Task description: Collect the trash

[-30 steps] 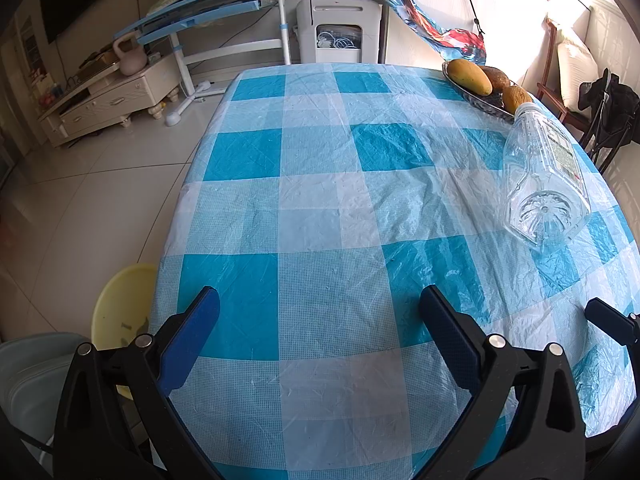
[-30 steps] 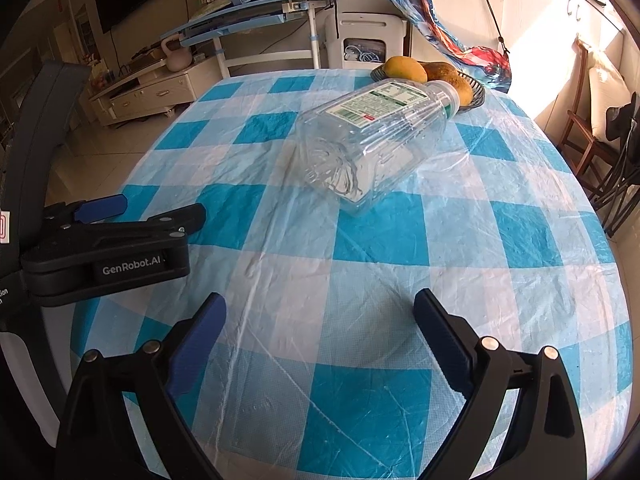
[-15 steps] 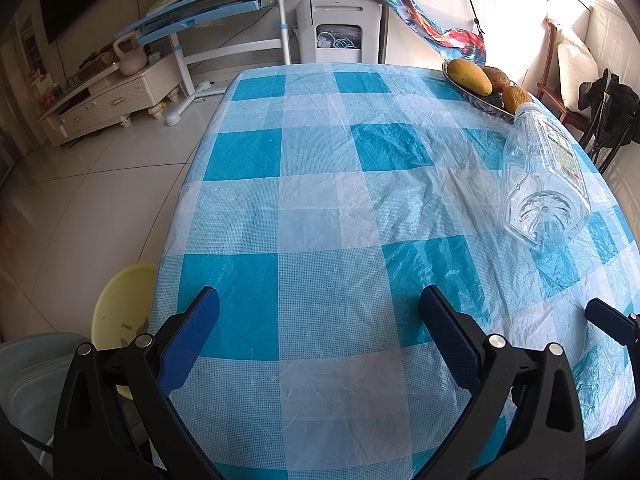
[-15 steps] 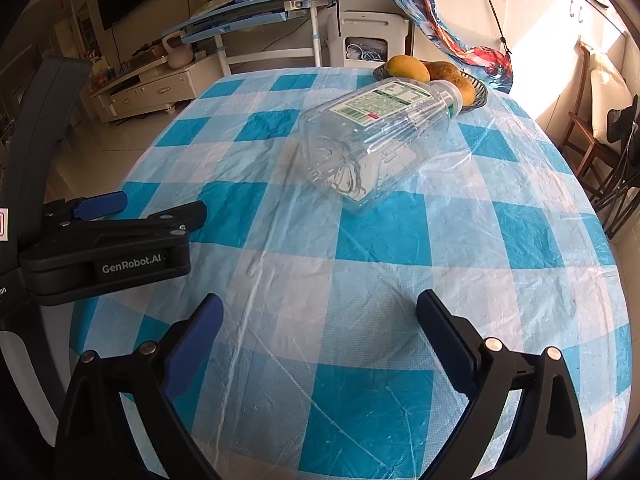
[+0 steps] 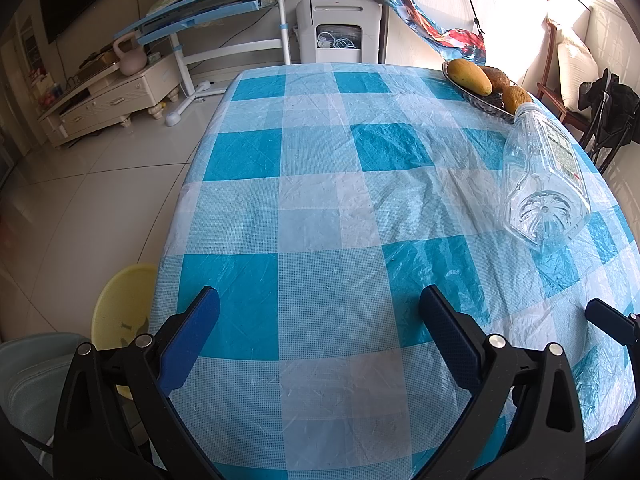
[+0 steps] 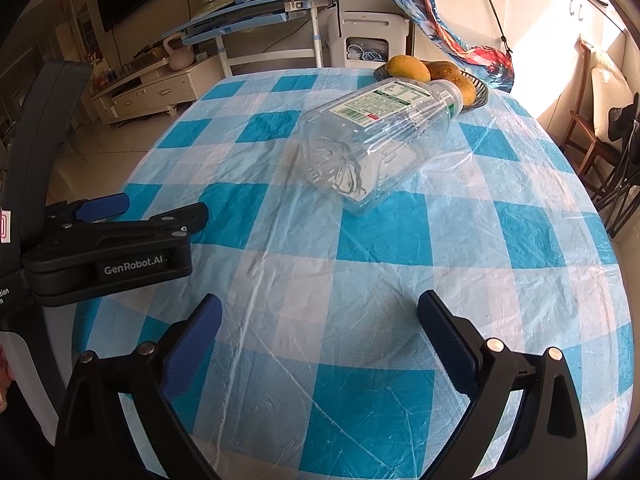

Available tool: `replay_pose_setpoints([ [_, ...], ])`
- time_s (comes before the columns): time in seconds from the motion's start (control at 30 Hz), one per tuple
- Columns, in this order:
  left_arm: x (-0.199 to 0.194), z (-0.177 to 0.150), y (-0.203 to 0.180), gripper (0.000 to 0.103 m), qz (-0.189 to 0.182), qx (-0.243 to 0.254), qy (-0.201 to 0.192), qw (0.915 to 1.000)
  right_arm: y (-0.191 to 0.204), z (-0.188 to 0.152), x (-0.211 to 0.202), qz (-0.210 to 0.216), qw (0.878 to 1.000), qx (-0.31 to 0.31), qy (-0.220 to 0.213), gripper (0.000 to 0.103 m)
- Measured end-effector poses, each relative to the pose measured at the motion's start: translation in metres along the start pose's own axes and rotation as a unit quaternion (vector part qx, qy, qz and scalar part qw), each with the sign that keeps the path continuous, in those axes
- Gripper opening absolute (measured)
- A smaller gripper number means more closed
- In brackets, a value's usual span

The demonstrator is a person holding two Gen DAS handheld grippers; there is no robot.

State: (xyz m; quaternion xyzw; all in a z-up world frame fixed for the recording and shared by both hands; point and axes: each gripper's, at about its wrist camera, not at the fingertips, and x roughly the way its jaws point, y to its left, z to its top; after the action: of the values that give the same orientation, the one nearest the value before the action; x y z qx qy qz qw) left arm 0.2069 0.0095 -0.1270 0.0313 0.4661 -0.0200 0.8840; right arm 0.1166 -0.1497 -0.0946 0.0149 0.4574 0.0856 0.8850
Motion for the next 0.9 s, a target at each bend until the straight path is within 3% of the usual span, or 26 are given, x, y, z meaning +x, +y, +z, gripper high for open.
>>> replay_pose_setpoints([
  [0.27,0.000,0.000,0.000,0.096,-0.001,0.001,0.005,1.0000,-0.003,0.000,-0.001,0.007,1.000,0.009,-0.004,0.094],
  [0.47,-0.009,-0.008,-0.001,0.096,-0.033,0.042,0.029,0.9982,-0.021,0.006,-0.006,0.015,0.998,0.060,-0.015,0.094],
  [0.67,-0.014,-0.015,0.000,0.096,-0.036,0.046,0.022,0.9981,-0.034,0.036,-0.004,0.011,0.994,0.100,-0.033,0.094],
  [0.9,-0.016,-0.017,0.000,0.096,-0.035,0.046,0.019,0.9982,-0.033,0.078,0.038,-0.024,0.992,0.124,-0.017,0.095],
])
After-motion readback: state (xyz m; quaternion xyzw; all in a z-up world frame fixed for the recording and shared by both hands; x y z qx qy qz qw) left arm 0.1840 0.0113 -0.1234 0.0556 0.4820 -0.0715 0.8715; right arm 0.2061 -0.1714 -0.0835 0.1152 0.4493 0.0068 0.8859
